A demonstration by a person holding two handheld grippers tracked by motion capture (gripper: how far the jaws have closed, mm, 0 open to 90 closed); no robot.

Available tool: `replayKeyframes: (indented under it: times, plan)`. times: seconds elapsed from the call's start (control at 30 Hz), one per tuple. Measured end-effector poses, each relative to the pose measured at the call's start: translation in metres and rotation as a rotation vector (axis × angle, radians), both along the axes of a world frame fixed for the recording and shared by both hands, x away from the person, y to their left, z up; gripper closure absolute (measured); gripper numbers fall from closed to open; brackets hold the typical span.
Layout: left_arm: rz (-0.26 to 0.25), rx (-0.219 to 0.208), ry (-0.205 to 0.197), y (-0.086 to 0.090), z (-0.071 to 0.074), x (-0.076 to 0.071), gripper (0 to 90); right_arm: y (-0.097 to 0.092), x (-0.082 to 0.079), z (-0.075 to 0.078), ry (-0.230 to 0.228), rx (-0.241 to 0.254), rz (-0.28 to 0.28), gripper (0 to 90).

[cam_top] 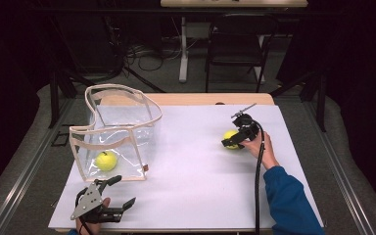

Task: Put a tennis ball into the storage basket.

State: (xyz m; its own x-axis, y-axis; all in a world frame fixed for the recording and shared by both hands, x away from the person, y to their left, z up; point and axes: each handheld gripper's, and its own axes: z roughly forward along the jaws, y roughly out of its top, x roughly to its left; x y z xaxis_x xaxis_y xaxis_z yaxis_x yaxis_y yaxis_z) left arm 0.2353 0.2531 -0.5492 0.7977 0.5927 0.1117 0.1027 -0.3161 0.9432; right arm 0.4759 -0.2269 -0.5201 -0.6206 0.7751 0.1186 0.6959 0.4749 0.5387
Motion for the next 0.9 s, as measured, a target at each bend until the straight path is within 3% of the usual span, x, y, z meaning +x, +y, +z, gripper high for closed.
replayKeyframes:
  times: [0.07, 0.1, 0.27, 0.33, 0.5, 0.63, 0.77, 0.9]
  plan:
    - [0.003, -0.006, 0.000, 0.001, 0.000, 0.000, 16.1, 0.001, 0.001, -0.002, 0.000, -0.002, -0.008, 0.0]
    - [0.006, -0.008, 0.002, 0.001, 0.000, 0.000, 16.0, 0.002, 0.001, -0.001, 0.019, -0.031, 0.001, 0.2]
    - [0.003, 0.001, 0.010, 0.000, -0.001, 0.002, 16.0, 0.004, 0.002, -0.007, 0.009, -0.019, 0.004, 4.2]
    - [0.005, 0.000, 0.005, 0.000, -0.001, 0.001, 16.1, 0.006, 0.002, -0.010, 0.024, -0.029, 0.003, 5.4]
    - [0.005, 0.003, 0.003, -0.001, -0.001, 0.001, 16.0, 0.008, 0.000, -0.010, 0.044, -0.077, 0.014, 11.7]
    - [0.001, 0.000, 0.005, 0.000, -0.001, 0.001, 16.0, 0.009, -0.001, -0.011, 0.026, -0.097, -0.009, 19.0]
    - [-0.001, 0.000, 0.003, 0.000, -0.001, 0.001, 16.0, 0.008, -0.001, -0.009, 0.039, -0.138, -0.018, 24.3]
    - [0.000, 0.000, 0.001, -0.001, -0.001, 0.001, 16.1, 0.008, -0.001, -0.009, 0.028, -0.127, -0.018, 25.2]
